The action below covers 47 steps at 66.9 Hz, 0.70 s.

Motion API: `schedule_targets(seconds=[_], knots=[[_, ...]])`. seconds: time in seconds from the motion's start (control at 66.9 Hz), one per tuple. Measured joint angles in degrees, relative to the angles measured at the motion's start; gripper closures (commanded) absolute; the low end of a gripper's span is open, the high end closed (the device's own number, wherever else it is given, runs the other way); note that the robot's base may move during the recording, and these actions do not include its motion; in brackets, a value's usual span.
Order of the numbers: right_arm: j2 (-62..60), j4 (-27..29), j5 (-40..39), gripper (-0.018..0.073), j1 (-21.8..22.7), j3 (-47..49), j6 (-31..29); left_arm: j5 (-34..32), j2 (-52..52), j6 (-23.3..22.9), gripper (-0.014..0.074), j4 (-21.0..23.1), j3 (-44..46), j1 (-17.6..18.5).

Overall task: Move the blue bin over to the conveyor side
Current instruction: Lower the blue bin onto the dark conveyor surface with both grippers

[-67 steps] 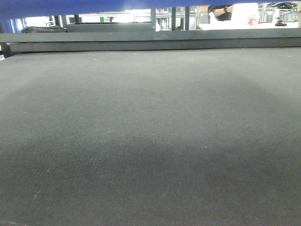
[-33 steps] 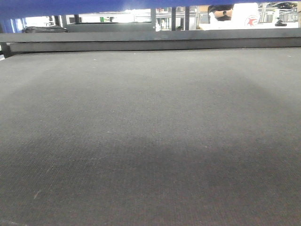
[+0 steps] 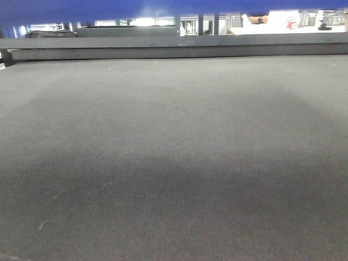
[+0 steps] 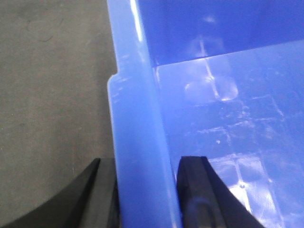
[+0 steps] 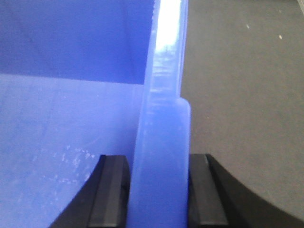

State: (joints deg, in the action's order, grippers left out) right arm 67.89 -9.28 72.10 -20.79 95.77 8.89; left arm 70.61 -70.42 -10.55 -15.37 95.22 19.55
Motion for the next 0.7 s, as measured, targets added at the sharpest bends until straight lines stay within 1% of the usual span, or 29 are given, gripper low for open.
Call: schedule_targets(seconds=[0.045,0.179,0.284,0.419,0.703], knots=[[1.4,-0.2,0.0,0.0638,0.0,0.0,0.0,-0.9,-1.7,0.0,0.0613,0.5,0.0,-1.2],[6.9,-0.5,-0.5,0.0638,0.0,0.0,0.1,-4.3,-6.8,1.0,0.0613,5.0,0.0,-6.8],[11.7,-0.4,-2.8,0.0638,0.0,0.0,0.1,-5.5,-10.7,3.3,0.0613,7.0,0.0,-9.9],[16.8,-0.4,-5.3,0.0638,0.5,0.0,0.1,-6.3,-14.9,3.5,0.0613,6.6,0.0,-10.7],[25.8,-1.0,-7.4,0.0638,1.1,0.0,0.1,-7.2,-23.1,3.6,0.0613,5.5,0.0,-11.0]])
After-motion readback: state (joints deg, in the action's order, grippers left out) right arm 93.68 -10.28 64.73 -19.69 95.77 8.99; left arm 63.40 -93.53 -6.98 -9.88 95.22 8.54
